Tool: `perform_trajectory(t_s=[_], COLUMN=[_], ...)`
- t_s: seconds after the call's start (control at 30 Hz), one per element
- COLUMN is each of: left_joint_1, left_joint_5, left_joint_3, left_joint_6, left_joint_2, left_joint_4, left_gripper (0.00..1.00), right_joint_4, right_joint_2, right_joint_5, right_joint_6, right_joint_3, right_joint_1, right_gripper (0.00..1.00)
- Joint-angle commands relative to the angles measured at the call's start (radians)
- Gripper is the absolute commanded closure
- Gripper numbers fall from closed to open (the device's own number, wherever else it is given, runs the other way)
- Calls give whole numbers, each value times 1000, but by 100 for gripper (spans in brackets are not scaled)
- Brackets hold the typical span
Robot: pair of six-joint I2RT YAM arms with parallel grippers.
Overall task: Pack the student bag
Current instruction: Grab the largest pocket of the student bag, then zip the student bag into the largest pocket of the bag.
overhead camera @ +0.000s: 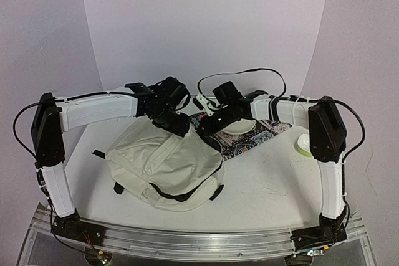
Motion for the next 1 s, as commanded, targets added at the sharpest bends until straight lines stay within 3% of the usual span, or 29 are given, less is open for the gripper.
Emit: perform_trajectory(t_s=[0.0, 0.23, 0.43, 0.5, 0.73, 0.97], left_joint_1=[21, 41, 79, 97, 140, 145], left_joint_5=[1, 2, -14, -20, -42, -59], left_joint_3=[86, 121, 120, 111, 125, 175], left_joint_6=[26, 5, -28, -49, -96, -125], left_joint_2=[68, 149, 216, 233, 273, 307], left_joint_4=[3, -5, -3, -3, -1, 2], left_gripper=[34, 42, 81, 89, 96, 97], right_joint_4=[-23, 9, 19, 19, 16, 57], right_joint_2=[-157, -261, -346, -390, -583, -685], right_joint_5=[-8, -27, -67, -78, -75, -136], right_joint_6=[-20, -9, -5, 4, 64, 194], right_joint_3=[-76, -206, -334, -383, -586, -675], right_joint_1=[3, 3, 5, 17, 137, 310], right_gripper=[100, 100, 100, 100, 100, 100])
